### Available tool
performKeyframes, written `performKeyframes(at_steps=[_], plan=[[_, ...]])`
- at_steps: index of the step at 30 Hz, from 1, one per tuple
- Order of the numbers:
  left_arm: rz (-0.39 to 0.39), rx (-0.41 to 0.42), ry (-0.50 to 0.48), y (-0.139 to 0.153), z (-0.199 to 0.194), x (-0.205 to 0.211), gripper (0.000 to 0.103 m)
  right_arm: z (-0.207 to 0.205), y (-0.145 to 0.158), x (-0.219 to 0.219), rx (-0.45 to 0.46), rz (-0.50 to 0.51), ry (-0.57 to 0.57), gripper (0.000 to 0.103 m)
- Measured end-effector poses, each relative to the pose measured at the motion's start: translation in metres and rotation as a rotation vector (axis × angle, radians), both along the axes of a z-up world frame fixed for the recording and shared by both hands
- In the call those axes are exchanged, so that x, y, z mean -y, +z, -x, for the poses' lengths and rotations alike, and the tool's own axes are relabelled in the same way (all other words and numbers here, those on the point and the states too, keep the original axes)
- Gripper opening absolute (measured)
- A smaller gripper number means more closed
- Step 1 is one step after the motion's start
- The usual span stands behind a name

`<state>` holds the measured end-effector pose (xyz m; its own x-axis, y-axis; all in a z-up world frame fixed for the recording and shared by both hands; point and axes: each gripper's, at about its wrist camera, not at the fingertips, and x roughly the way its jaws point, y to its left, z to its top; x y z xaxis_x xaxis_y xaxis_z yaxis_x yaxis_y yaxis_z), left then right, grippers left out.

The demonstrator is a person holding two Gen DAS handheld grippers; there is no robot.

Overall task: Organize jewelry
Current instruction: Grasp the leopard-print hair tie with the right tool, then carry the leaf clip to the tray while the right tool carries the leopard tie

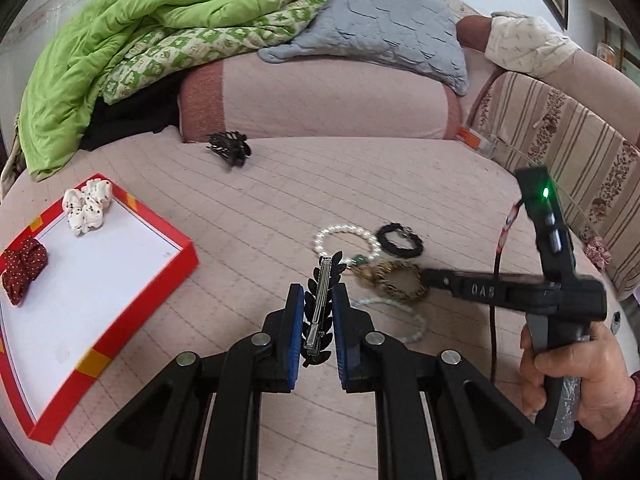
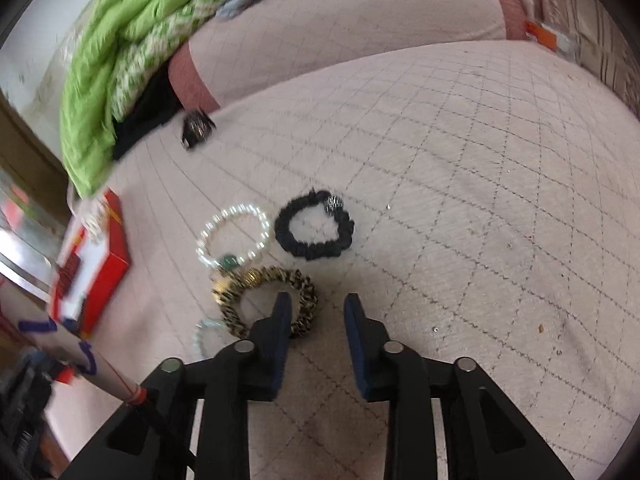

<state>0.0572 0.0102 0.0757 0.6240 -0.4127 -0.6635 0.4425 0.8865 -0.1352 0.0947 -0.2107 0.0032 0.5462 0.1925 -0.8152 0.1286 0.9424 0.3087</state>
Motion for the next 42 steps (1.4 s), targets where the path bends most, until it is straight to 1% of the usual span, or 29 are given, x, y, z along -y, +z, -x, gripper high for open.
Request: performKeyframes(at_steps=[1, 2, 4, 6, 8, 9, 12, 14, 17, 21, 25, 28, 34, 42], plan=[[0.011, -0.006, 0.006, -0.001, -0.003, -0.003, 0.014, -0.001, -0.001, -0.002, -0.006, 0.009, 0.006, 0.017], [0.017, -0.011, 0.008, -0.001, -0.005, -0.006, 0.014, -0.003, -0.001, -0.006, -0.005, 0.034, 0.013, 0.014], [0.009, -0.01, 0.013, -0.003, -0.006, -0.01, 0.014, -0.003, 0.002, -0.014, 0.002, 0.083, 0.033, 0.005], [0.003, -0.001, 0.023, -0.002, -0.006, -0.013, 0.014, -0.001, 0.005, -0.018, 0.015, 0.115, 0.028, 0.003], [0.022, 0.001, 0.027, 0.002, -0.006, -0.017, 0.014, 0.003, 0.014, -0.015, 0.042, 0.102, 0.011, 0.003], [0.028, 0.005, 0.029, 0.004, -0.006, -0.019, 0.014, 0.006, 0.02, -0.012, 0.069, 0.089, 0.0, 0.003], [0.029, 0.012, 0.035, 0.006, -0.005, -0.021, 0.014, 0.012, 0.034, -0.013, 0.114, 0.072, -0.005, 0.003], [0.032, 0.001, 0.041, 0.004, -0.006, -0.022, 0.014, 0.015, 0.037, -0.013, 0.124, 0.07, -0.011, 0.003], [0.028, 0.0, 0.046, 0.004, -0.006, -0.021, 0.014, 0.019, 0.04, -0.007, 0.144, 0.007, -0.019, 0.003], [0.023, 0.001, 0.047, 0.003, -0.007, -0.021, 0.014, 0.028, 0.055, -0.006, 0.224, 0.022, -0.018, 0.003], [0.015, -0.002, 0.051, 0.002, -0.009, -0.021, 0.014, 0.029, 0.063, -0.007, 0.272, -0.026, -0.007, 0.003], [0.012, 0.001, 0.057, 0.002, -0.012, -0.022, 0.014, 0.031, 0.07, -0.01, 0.313, -0.04, 0.008, 0.003], [0.015, 0.0, 0.072, 0.004, -0.017, -0.027, 0.014, 0.034, 0.078, -0.019, 0.345, -0.067, 0.039, 0.003], [0.03, -0.003, 0.096, 0.006, -0.022, -0.038, 0.014, 0.037, 0.08, -0.025, 0.344, -0.106, 0.054, 0.003]])
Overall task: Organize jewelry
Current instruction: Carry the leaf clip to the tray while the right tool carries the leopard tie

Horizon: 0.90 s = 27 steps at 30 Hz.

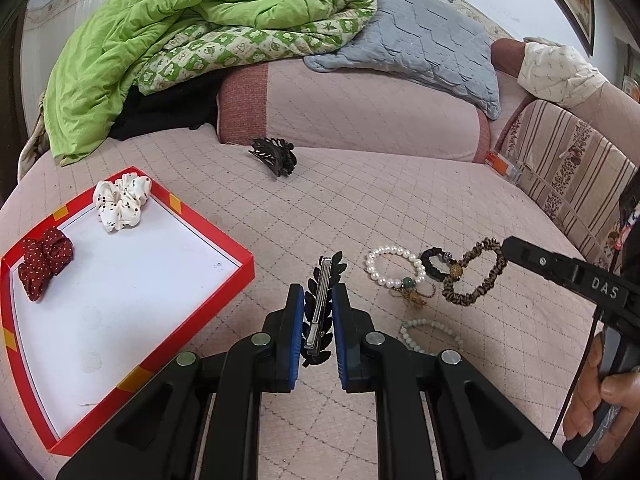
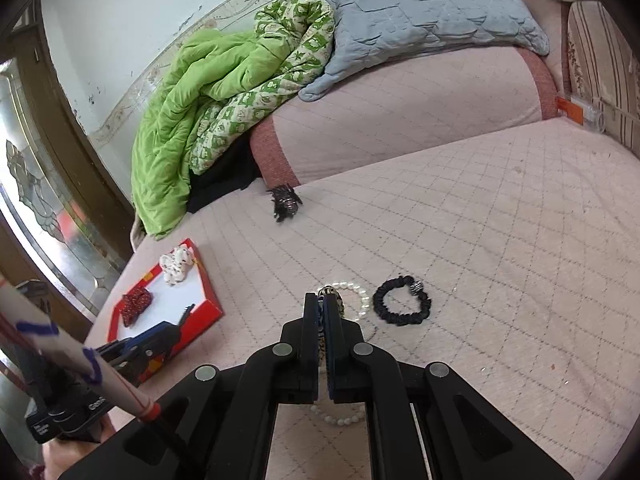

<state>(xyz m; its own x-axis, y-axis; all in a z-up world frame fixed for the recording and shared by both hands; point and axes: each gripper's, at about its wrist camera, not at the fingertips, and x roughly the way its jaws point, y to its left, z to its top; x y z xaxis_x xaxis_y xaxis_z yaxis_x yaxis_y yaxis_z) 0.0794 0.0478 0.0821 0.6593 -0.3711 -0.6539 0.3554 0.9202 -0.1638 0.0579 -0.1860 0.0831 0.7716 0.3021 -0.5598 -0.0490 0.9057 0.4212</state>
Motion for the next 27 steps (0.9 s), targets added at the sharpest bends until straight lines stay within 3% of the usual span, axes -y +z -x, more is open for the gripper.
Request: performKeyframes(at_steps=[7, 14, 21, 27], plan=[[0.024, -0.006, 0.058, 0.003, -0.009, -0.025, 0.014, 0.001, 0.007, -0.029, 0.002, 0.015, 0.05, 0.003], [0.068, -0.016, 0.166, 0.008, -0.026, -0.079, 0.014, -0.017, 0.021, -0.078, 0.004, 0.01, 0.133, 0.003], [0.061, -0.083, 0.311, -0.004, -0.056, -0.152, 0.014, -0.055, 0.042, -0.149, 0.017, 0.027, 0.248, 0.003], [0.077, -0.122, 0.41, -0.014, -0.074, -0.199, 0.014, -0.1, 0.032, -0.204, -0.043, 0.025, 0.322, 0.003]])
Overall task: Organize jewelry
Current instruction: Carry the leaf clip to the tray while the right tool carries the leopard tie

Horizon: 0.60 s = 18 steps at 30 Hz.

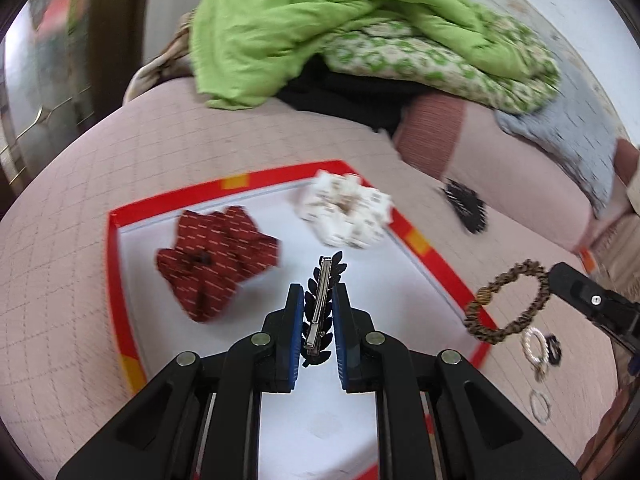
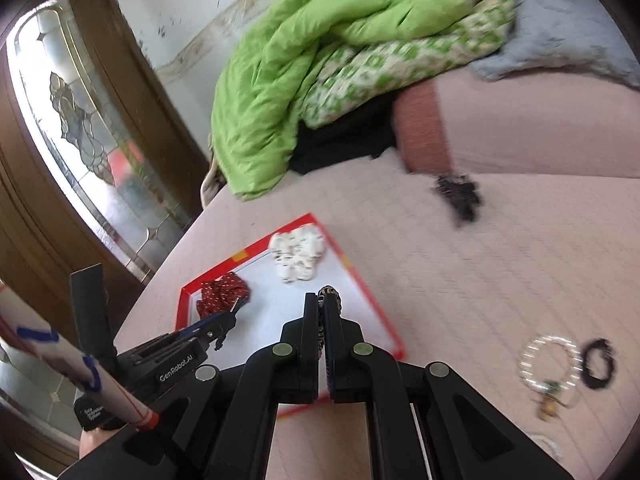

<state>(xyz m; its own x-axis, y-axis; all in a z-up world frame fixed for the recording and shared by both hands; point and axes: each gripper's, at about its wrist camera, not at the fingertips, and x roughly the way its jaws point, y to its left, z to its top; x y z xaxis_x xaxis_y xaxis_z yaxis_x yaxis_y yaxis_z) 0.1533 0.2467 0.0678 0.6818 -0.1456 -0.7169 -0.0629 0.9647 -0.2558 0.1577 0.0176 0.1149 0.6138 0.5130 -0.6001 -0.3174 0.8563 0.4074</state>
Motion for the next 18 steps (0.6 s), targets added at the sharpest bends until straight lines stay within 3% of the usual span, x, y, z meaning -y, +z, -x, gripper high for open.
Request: performKeyframes(at_steps=[9, 18], plan=[[0.024, -0.053, 0.015, -0.014, -0.025, -0.011, 0.014, -0.062, -0.019, -0.065, -0.043, 0.062, 0.051, 0.003], [0.017, -0.086, 0.018, -0.025, -0.041, -0.01, 0.014, -0.089, -0.042, -0.076, -0.079, 0.098, 0.045, 0.003]])
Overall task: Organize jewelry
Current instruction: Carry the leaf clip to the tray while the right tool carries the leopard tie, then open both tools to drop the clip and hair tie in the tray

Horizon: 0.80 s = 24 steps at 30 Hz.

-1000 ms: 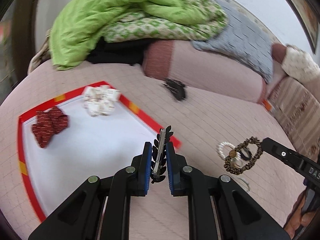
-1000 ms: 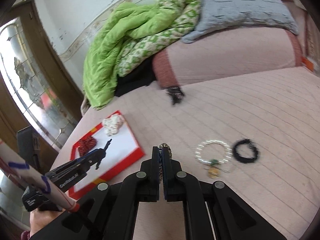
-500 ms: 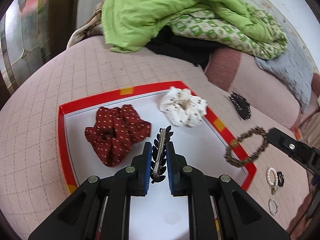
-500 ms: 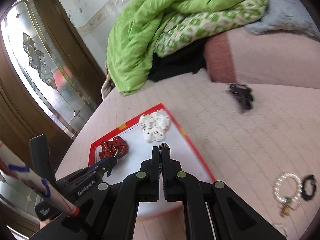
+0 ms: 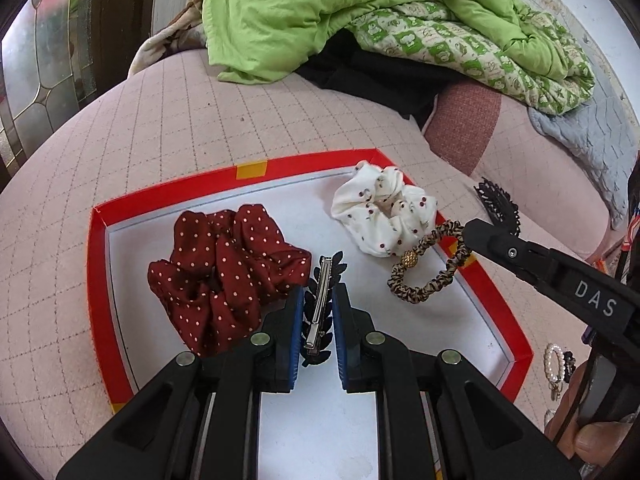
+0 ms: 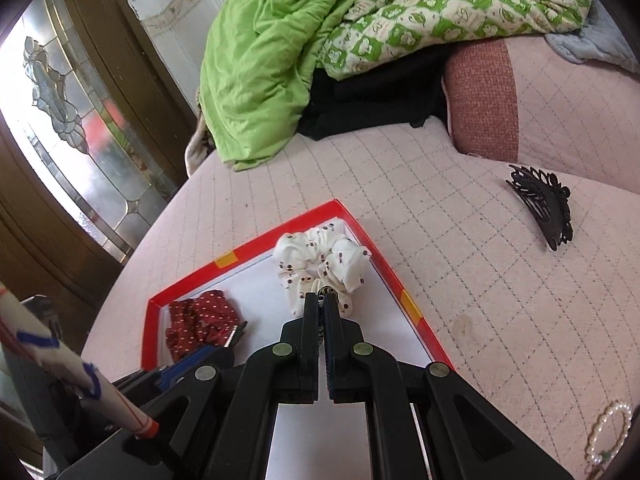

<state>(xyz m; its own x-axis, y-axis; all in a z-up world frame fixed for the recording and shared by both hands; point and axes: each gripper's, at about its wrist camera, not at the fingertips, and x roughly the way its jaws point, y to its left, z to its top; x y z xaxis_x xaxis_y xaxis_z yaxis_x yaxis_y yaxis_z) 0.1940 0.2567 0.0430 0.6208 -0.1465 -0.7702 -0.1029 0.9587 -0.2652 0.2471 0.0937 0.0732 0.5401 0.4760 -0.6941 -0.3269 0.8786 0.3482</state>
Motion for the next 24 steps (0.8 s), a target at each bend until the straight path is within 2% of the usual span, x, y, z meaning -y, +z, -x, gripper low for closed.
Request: performKeyframes(at_steps=[14, 15, 17, 24], plan=[[-0.016, -0.036, 0.005, -0.007, -0.001, 0.002, 0.016, 0.002, -0.028, 0.013, -0.067, 0.056, -0.034, 0.003], [-0.017, -0.039, 0.004, -0.007, -0.001, 0.002, 0.018, 0.001, -0.03, 0.014, -0.071, 0.059, -0.038, 0.004], [-0.018, -0.037, 0.004, -0.007, -0.001, 0.003, 0.034, 0.001, -0.032, 0.016, -0.075, 0.064, -0.04, 0.005], [-0.028, -0.015, 0.011, -0.001, 0.001, 0.004, 0.037, 0.0, -0.031, 0.018, -0.082, 0.062, -0.046, 0.006]])
